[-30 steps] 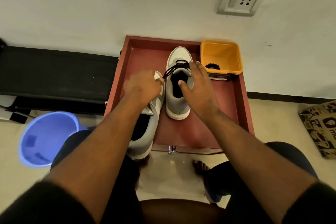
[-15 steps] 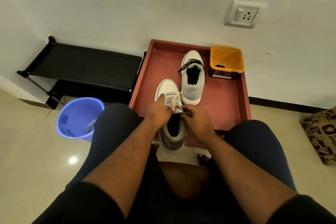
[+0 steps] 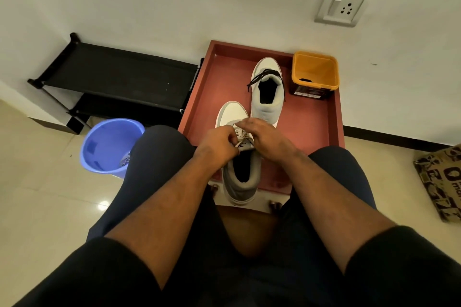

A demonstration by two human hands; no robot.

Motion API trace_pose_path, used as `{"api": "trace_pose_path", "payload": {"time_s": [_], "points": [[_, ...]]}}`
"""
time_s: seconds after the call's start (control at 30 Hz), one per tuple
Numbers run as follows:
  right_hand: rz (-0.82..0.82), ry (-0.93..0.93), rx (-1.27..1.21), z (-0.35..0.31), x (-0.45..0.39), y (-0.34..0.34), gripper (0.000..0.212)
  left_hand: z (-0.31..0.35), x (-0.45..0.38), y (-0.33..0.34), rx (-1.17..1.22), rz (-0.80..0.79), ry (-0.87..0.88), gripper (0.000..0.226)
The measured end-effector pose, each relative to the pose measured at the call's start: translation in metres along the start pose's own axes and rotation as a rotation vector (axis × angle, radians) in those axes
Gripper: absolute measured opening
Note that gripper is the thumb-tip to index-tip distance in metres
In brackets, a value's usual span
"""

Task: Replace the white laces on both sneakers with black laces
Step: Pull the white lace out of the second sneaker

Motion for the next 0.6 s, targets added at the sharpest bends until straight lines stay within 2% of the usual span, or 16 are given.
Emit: {"api": "trace_pose_path", "payload": {"time_s": [0.1,0.17,0.3,0.47,0.6], "points": [[0.034,0.039,0.019,0.011,0.002,-0.001,0.043,-0.002,-0.003,0.001,0.143,-0.041,0.008,0.057],[0.120,0.058,0.019,0.015,0.004,-0.007,0.036,-0.001,-0.004,-0.001,0.227,-0.075,0.003,0.065],[0.194,0.057,0.025,0.014,0.008,-0.016,0.024,0.002,-0.007,0.000,0.135,-0.095,-0.018,0.047],[0.278,0.062,0.003,0.009,0.017,-0.020,0.020,0.004,-0.010,-0.003,-0.034,0.005,0.011,0.031],[0.347,0.124,-0.056,0.015,0.025,-0.026,0.017,0.001,-0.013,-0.012,-0.059,0.126,0.012,0.022]]}}
Point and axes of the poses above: each hand's wrist, its own x-axis away from the middle knuckle, its own y-axis out of the palm, z = x × y, the point moved 8 cm from there along -x, towards the middle knuckle, and after that the axes turned 4 degrees about -z, right-handed, at the moved point
